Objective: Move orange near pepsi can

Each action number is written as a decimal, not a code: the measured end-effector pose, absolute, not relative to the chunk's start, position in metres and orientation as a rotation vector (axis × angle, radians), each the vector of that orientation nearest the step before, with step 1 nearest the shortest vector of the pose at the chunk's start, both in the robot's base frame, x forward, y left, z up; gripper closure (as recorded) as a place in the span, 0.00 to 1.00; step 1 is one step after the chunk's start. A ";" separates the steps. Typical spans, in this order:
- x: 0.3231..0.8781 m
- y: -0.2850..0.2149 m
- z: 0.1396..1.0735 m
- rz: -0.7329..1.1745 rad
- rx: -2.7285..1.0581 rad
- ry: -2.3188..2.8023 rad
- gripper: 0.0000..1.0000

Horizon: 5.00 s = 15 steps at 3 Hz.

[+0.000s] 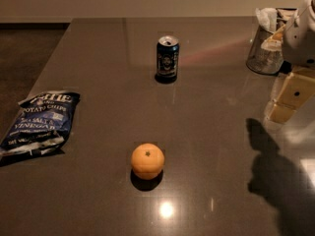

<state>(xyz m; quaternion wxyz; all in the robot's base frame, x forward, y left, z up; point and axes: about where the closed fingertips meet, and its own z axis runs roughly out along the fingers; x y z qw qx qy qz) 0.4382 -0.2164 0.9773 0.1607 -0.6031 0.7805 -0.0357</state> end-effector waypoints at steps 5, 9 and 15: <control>0.386 -0.140 0.919 0.263 -1.746 2.082 0.00; 0.350 -0.053 0.874 0.385 -1.636 1.959 0.00; 0.365 0.012 0.856 0.508 -1.617 1.985 0.62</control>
Offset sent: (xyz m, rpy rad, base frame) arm -0.0160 0.0287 -0.0231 0.1061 0.0184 0.0463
